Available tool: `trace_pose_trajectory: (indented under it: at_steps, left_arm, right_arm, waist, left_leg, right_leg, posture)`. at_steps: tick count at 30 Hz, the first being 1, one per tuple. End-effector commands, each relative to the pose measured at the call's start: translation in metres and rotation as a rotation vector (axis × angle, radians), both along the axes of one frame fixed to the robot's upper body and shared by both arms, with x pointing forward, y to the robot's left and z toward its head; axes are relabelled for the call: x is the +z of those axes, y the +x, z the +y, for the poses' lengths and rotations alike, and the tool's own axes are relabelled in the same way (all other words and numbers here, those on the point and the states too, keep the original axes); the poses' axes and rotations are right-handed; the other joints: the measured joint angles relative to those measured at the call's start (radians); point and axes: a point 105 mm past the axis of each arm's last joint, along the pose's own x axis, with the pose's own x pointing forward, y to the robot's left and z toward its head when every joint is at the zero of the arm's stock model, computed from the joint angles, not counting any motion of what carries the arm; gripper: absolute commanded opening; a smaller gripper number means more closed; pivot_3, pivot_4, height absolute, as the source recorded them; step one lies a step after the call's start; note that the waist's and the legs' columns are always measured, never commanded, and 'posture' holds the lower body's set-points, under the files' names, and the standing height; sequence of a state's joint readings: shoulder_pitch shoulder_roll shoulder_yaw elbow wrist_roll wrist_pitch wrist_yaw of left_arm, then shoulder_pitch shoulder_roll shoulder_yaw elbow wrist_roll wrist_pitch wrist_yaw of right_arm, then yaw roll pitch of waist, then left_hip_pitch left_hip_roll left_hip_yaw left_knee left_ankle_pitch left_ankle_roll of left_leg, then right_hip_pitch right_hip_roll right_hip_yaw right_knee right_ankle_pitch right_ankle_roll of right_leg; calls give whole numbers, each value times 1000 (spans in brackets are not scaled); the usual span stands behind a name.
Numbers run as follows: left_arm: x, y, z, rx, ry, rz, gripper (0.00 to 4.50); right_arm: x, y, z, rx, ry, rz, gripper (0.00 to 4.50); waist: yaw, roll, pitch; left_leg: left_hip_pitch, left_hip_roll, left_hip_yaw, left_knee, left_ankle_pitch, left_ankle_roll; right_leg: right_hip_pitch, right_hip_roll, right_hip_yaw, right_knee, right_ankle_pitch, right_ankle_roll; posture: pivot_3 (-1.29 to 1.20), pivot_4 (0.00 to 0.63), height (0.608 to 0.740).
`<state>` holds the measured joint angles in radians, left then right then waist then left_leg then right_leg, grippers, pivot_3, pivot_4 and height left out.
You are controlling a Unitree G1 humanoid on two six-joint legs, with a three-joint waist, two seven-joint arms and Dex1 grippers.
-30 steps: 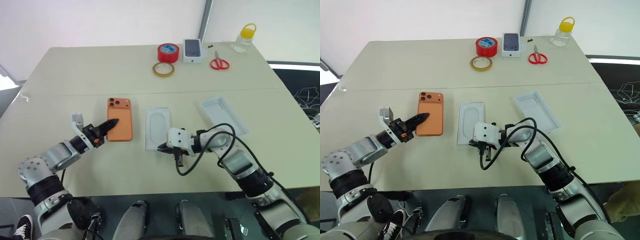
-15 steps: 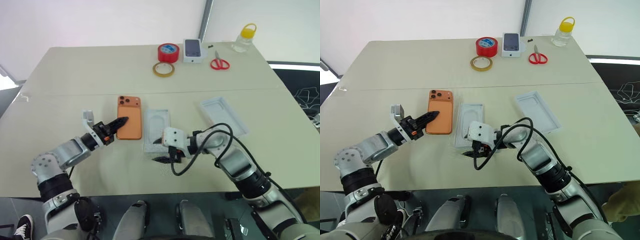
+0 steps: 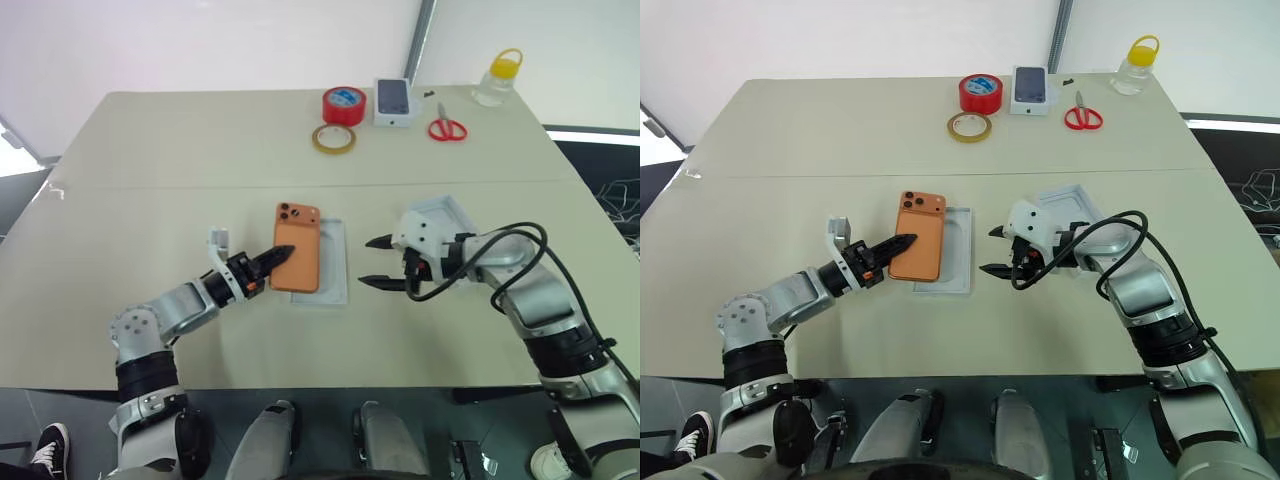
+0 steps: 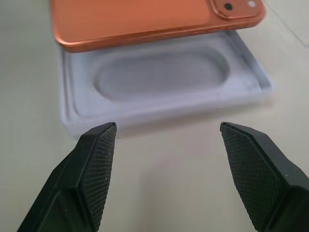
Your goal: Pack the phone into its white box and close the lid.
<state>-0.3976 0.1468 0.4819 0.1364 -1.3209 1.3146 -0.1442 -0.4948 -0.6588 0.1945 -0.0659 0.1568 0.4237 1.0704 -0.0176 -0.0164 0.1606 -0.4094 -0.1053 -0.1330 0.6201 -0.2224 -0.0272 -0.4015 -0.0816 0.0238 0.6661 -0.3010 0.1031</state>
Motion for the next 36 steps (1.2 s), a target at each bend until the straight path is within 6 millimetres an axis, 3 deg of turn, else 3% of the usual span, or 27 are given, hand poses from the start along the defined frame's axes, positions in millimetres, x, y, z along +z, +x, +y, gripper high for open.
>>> trace_pose_trajectory:
  at_steps: [1, 5, 6, 8, 13, 24, 32, 34, 36]
  left_arm:
    - [11, 2, -7, -3, -22, -53, 0]
    - [7, 4, -14, 0, -19, -43, 0]
    - [6, 5, -14, 8, -13, -41, 978]
    - [5, 5, -16, 10, -3, -40, 1742]
    - [2, 2, -21, -7, 23, -35, 4399]
    - [14, -12, -8, -34, 205, -128, 4461]
    - [31, -5, 12, 59, 319, -213, 4461]
    - [32, 5, 29, 145, 446, -263, 3928]
    - [32, 14, 43, 211, 568, -312, 3098]
  right_arm:
    - [13, 1, 5, 13, 18, -72, 3583]
    - [11, 1, 10, 11, 22, -86, 3583]
    - [11, 1, 10, 9, 19, -90, 3658]
    - [11, 2, 9, 3, 20, -91, 3658]
    - [11, 4, 11, 1, 23, -98, 3658]
    - [10, 7, 16, 9, 24, -105, 3658]
    - [10, 10, 20, 17, 36, -110, 3658]
    - [13, 16, 19, -20, 63, -103, 3100]
    - [13, 21, 17, -41, 56, -118, 2239]
  waist:
    - [1, 0, 0]
    - [6, 0, 0]
    - [7, 0, 0]
    - [7, 0, 0]
    - [7, 0, 0]
    - [3, 0, 0]
    - [4, 0, 0]
    - [1, 0, 0]
    - [1, 0, 0]
  left_leg:
    - [0, 0, 0, 0, 0, 0]
    - [0, 0, 0, 2, 0, -1]
    - [0, 0, 0, 2, 0, -1]
    - [0, 0, 0, 3, 0, -1]
    - [0, 0, 0, 3, 0, -1]
    - [1, 0, 0, 3, 0, 0]
    - [1, 0, 0, 4, 0, 0]
    - [1, 0, 0, 3, 0, 0]
    - [1, 0, 0, 3, 0, 0]
  right_leg:
    - [0, 0, 0, 0, 0, 0]
    - [1, 0, 0, 0, 0, 0]
    - [1, 0, 0, -1, 0, 0]
    - [2, 0, 0, -1, 0, 0]
    - [3, 0, -1, -1, 0, 0]
    - [4, 0, 0, -1, 0, 0]
    - [4, 0, -1, -1, 0, 0]
    - [3, 0, 0, -1, 0, 0]
    - [3, 0, 0, -1, 0, 0]
  posture:
    - [0, 150, 740]
    - [0, 150, 740]
    - [0, 150, 740]
    - [0, 150, 740]
    - [0, 150, 740]
    - [0, 150, 740]
    - [0, 150, 740]
    - [0, 150, 740]
    - [0, 150, 740]
